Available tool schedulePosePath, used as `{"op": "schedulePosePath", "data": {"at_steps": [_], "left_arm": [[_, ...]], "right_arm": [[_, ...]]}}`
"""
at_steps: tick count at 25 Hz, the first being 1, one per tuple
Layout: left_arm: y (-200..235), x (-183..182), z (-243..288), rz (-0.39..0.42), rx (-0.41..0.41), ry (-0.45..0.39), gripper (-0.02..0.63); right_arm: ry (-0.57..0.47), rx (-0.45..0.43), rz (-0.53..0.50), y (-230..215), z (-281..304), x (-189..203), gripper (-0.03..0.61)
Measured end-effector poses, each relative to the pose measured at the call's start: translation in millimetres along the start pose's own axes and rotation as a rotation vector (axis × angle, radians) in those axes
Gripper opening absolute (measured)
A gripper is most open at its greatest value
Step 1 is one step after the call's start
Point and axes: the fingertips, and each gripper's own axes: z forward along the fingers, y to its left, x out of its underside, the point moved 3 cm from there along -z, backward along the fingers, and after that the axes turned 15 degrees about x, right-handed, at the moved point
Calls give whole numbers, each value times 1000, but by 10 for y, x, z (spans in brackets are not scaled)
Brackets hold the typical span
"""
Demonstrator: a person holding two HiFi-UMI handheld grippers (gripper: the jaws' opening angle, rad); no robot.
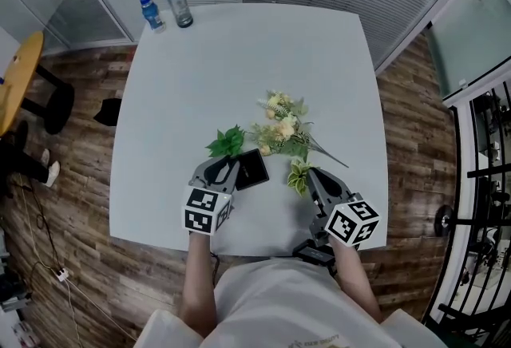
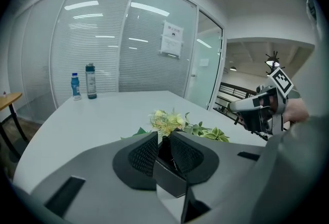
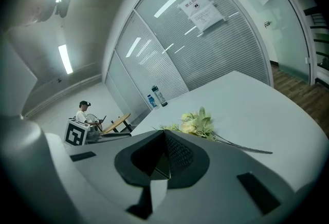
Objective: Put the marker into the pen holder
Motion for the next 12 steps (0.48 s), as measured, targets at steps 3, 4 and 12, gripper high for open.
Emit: {"op": "schedulePosePath", "data": {"at_steps": [3,4,12], "left_arm": [[-69,-28,-39,4,-4,-12,78],[-93,-34,-51,6,-4,-15,78],[-390,-197,-251,-34,48,-118,76]], "right_arm": [[-16,-9,-7,40,-74,-32,17],[-20,-11,-9,52,-98,-37,17],[-76,-28,-25,167,-317,-112,16]]}}
